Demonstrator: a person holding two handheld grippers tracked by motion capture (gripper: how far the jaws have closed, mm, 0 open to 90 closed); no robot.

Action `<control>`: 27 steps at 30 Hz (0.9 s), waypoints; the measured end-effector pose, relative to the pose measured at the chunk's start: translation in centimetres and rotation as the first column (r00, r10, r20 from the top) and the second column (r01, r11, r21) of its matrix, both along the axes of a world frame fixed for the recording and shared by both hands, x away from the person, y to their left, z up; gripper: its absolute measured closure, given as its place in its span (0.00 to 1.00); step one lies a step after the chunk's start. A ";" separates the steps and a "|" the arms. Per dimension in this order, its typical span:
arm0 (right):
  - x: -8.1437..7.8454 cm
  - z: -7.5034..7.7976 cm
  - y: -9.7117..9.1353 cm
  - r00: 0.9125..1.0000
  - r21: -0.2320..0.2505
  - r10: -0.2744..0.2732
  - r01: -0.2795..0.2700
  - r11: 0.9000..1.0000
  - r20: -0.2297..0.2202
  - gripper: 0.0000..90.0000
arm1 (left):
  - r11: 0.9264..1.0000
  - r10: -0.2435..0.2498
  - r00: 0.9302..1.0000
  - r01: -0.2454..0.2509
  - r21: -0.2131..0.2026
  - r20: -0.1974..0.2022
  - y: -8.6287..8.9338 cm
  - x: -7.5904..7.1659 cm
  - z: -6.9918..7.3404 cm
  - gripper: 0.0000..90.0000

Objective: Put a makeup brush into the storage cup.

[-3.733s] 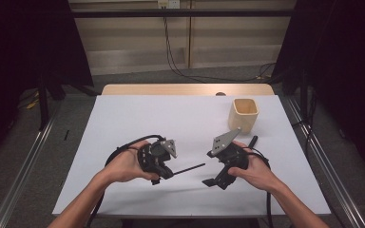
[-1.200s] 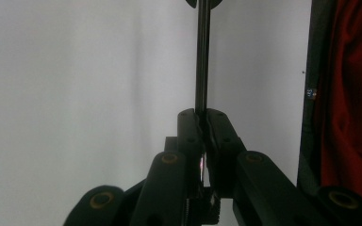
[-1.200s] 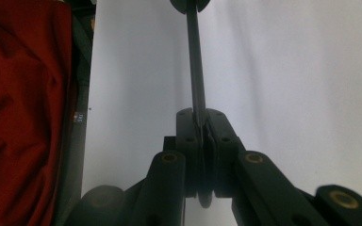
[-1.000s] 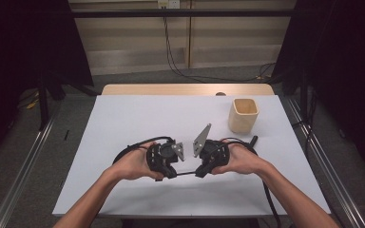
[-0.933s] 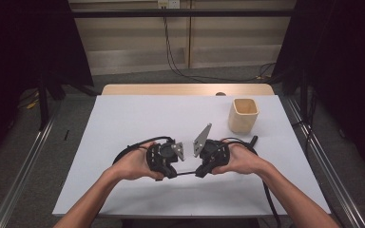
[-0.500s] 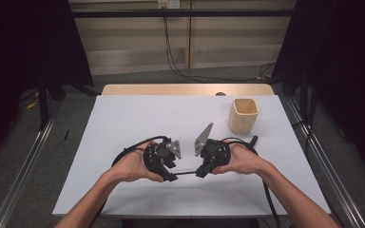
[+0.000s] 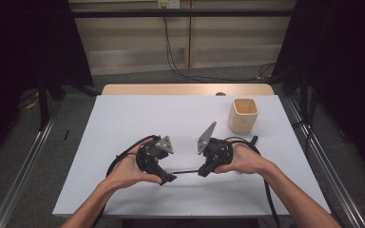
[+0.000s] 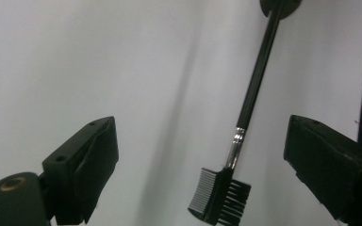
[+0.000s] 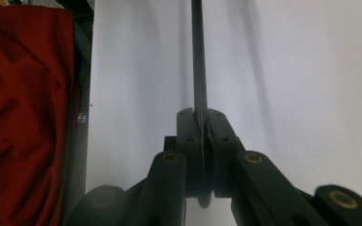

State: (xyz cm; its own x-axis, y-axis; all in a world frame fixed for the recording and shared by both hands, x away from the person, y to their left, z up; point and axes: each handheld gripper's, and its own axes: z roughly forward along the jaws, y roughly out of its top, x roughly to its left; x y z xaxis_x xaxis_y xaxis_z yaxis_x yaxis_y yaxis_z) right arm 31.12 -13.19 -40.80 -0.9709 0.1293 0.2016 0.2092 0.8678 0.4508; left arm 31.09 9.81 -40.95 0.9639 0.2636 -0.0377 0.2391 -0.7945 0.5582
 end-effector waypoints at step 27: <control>-0.9 -0.9 -3.2 0.987 0.025 -0.158 0.158 0.987 0.023 0.95 | 0.962 0.208 0.978 -0.204 -0.181 0.003 5.0 -2.0 -1.2 0.04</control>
State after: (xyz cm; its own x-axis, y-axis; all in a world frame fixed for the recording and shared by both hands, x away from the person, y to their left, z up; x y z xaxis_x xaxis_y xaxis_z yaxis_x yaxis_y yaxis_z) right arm 30.21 -16.39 -41.69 -0.9434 0.2768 0.1829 0.3314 0.8141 0.4769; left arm 29.07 14.77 -42.14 0.8906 0.4473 -0.0824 0.3735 -0.6160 0.6936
